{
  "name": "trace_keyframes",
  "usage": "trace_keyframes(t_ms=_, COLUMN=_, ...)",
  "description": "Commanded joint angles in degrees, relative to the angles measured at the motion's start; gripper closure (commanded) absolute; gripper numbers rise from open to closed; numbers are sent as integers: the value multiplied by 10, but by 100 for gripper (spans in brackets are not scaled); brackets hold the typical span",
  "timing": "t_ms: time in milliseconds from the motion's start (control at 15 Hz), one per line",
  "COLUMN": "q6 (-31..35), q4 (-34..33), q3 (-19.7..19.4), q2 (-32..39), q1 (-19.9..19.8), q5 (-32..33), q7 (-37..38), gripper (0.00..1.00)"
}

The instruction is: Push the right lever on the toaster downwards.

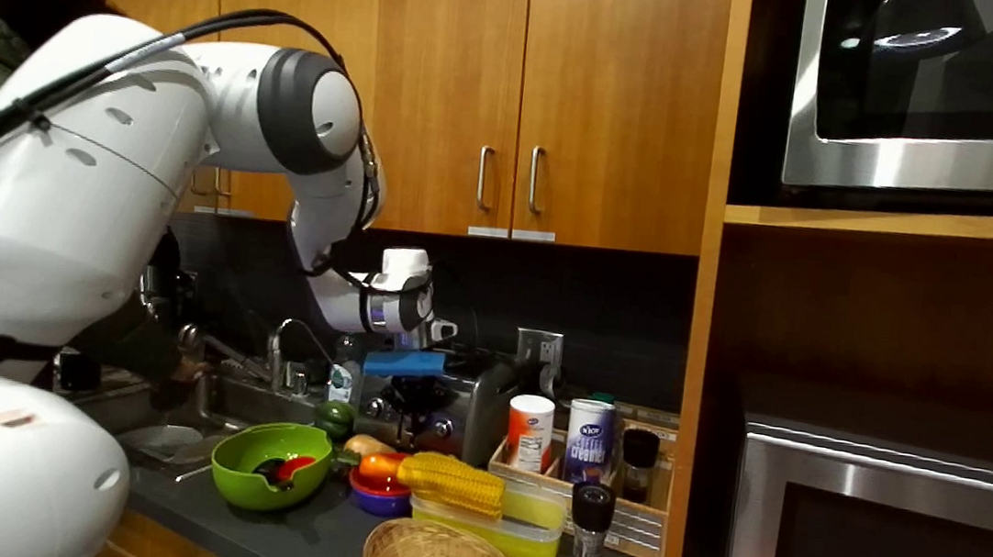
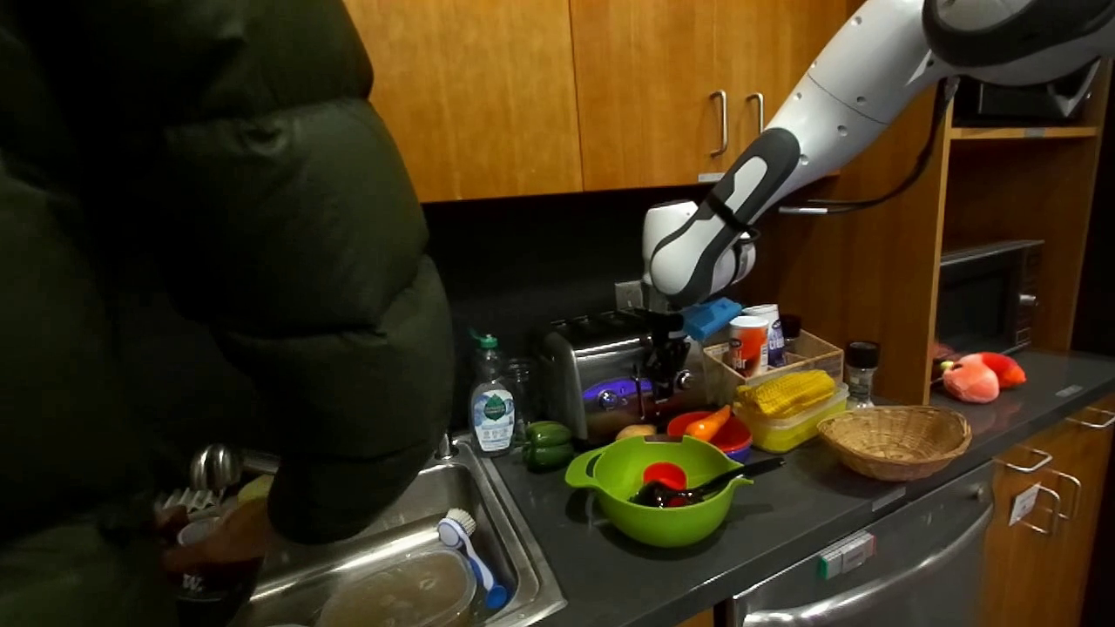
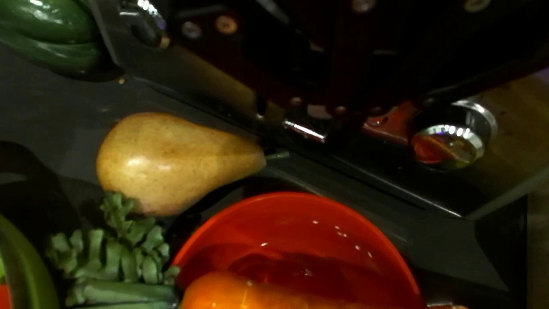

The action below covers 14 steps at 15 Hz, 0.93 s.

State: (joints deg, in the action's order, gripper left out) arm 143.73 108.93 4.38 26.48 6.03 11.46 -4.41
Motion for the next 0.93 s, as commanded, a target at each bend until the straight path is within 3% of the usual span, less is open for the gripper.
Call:
trace_keyframes(t_ms=0, q6=-14, q4=-25, q3=-2, q2=30, q1=-8, q5=-16, q7=-19, gripper=100)
trace_keyframes(t_ms=867, q6=-31, q4=-46, q3=0, q2=52, q1=-6, q5=-27, q7=-17, gripper=100)
